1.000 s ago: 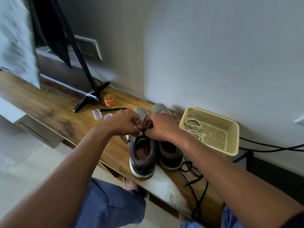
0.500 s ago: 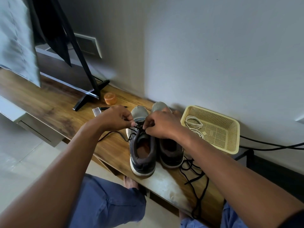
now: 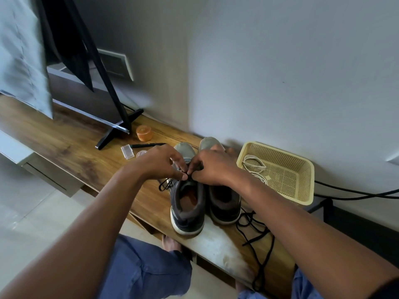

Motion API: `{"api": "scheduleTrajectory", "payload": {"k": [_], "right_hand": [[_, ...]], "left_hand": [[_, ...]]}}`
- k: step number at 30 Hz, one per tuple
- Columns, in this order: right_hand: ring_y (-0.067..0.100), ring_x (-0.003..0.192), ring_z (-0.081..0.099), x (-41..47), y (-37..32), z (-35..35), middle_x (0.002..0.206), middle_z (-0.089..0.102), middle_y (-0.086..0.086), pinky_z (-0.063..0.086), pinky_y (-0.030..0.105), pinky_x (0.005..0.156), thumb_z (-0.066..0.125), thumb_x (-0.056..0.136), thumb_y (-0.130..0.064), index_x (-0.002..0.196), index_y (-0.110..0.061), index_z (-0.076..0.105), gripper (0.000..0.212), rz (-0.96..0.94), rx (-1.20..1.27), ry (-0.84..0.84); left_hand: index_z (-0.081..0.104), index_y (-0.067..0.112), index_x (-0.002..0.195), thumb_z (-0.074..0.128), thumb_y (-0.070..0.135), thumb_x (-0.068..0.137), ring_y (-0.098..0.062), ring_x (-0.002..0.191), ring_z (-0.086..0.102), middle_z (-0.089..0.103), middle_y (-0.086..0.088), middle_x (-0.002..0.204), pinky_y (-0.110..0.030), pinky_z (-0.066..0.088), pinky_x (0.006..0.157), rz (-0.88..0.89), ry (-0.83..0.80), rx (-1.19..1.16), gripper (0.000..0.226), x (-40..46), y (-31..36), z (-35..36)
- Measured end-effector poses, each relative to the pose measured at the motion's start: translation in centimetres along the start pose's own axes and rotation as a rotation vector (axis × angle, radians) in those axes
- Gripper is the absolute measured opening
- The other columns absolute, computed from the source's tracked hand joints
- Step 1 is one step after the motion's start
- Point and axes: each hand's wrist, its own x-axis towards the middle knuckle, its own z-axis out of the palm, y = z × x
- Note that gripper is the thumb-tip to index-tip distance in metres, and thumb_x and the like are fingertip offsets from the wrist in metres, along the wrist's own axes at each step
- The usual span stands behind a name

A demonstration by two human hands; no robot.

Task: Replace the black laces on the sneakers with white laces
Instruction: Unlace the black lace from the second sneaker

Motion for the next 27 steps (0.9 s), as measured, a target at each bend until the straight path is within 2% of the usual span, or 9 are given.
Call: {"api": "scheduleTrajectory", "payload": {"k": [6, 9, 12, 14, 16, 18, 21, 23, 27], "right_hand": [[0.021, 0.129, 0.037, 0.0, 0.2, -0.1, 0.099, 0.064, -0.019, 0.020, 0.052, 0.105, 0.063, 0.081, -0.049, 0.101, -0.048, 0.075, 0.023, -0.004, 0.013, -0.002], [0.021, 0.127, 0.037, 0.0, 0.1, 0.1, 0.100, 0.066, -0.020, 0.019, 0.053, 0.104, 0.063, 0.080, -0.047, 0.099, -0.047, 0.075, 0.023, -0.007, 0.034, 0.009], [0.022, 0.129, 0.037, -0.1, 0.2, 0.1, 0.100, 0.064, -0.023, 0.016, 0.058, 0.108, 0.065, 0.079, -0.045, 0.098, -0.048, 0.075, 0.022, -0.001, 0.053, 0.011], [0.022, 0.129, 0.037, -0.1, 0.3, 0.2, 0.099, 0.063, -0.023, 0.015, 0.060, 0.110, 0.066, 0.079, -0.043, 0.096, -0.047, 0.076, 0.020, 0.002, 0.051, 0.000], [0.022, 0.128, 0.037, -0.2, 0.3, 0.2, 0.099, 0.063, -0.022, 0.016, 0.060, 0.110, 0.067, 0.079, -0.041, 0.095, -0.047, 0.076, 0.019, 0.000, 0.041, -0.014], [0.021, 0.129, 0.036, -0.2, 0.0, 0.2, 0.101, 0.065, -0.019, 0.017, 0.059, 0.110, 0.067, 0.080, -0.039, 0.096, -0.046, 0.075, 0.019, -0.007, 0.026, -0.017], [0.020, 0.130, 0.036, -0.1, -0.3, -0.1, 0.104, 0.068, -0.017, 0.015, 0.058, 0.110, 0.066, 0.081, -0.039, 0.099, -0.047, 0.075, 0.021, -0.008, 0.038, -0.022], [0.020, 0.132, 0.035, 0.0, -0.1, -0.2, 0.105, 0.068, -0.015, 0.013, 0.058, 0.110, 0.066, 0.081, -0.039, 0.098, -0.047, 0.074, 0.020, -0.008, 0.048, -0.029], [0.021, 0.134, 0.034, -0.1, 0.3, -0.2, 0.107, 0.069, -0.014, 0.011, 0.060, 0.113, 0.066, 0.082, -0.040, 0.094, -0.049, 0.073, 0.016, -0.007, 0.078, -0.047]], "left_hand": [[0.076, 0.039, 0.074, 0.090, 0.034, 0.077, 0.004, 0.092, 0.059, 0.069, 0.021, 0.092, -0.021, 0.041, 0.067, 0.010, 0.003, 0.044, 0.015, 0.5, 0.1, 0.6], [0.074, 0.035, 0.080, 0.081, 0.031, 0.087, -0.001, 0.089, 0.062, 0.069, 0.016, 0.092, -0.021, 0.045, 0.069, -0.003, -0.002, 0.081, 0.011, 0.3, -0.6, 0.0], [0.068, 0.023, 0.078, 0.072, 0.032, 0.091, -0.017, 0.087, 0.062, 0.067, 0.004, 0.087, -0.033, 0.050, 0.073, -0.163, 0.050, 0.170, 0.016, 0.0, -2.7, -1.2], [0.063, 0.021, 0.084, 0.067, 0.036, 0.094, -0.025, 0.094, 0.060, 0.064, -0.005, 0.097, -0.039, 0.052, 0.083, -0.333, 0.057, 0.291, 0.018, -0.4, -4.1, -1.2], [0.069, 0.024, 0.094, 0.066, 0.039, 0.094, -0.029, 0.100, 0.063, 0.064, -0.007, 0.102, -0.041, 0.054, 0.088, -0.414, 0.119, 0.321, 0.015, -1.0, -4.6, -0.9], [0.072, 0.032, 0.082, 0.071, 0.041, 0.092, -0.022, 0.094, 0.065, 0.069, 0.000, 0.098, -0.036, 0.052, 0.079, -0.316, 0.204, 0.192, 0.013, -1.1, -4.2, -1.0], [0.080, 0.041, 0.094, 0.083, 0.049, 0.084, -0.004, 0.095, 0.064, 0.071, 0.014, 0.101, -0.029, 0.052, 0.076, -0.054, 0.083, -0.049, 0.014, -1.0, -1.7, -0.9], [0.081, 0.040, 0.097, 0.089, 0.049, 0.077, 0.004, 0.093, 0.061, 0.070, 0.018, 0.100, -0.022, 0.048, 0.071, -0.001, -0.018, 0.000, 0.024, -0.5, -0.2, -0.2], [0.081, 0.036, 0.092, 0.093, 0.043, 0.073, 0.007, 0.087, 0.062, 0.071, 0.019, 0.092, -0.017, 0.042, 0.065, 0.011, -0.028, 0.111, 0.024, 0.4, 0.5, 0.3]]}}
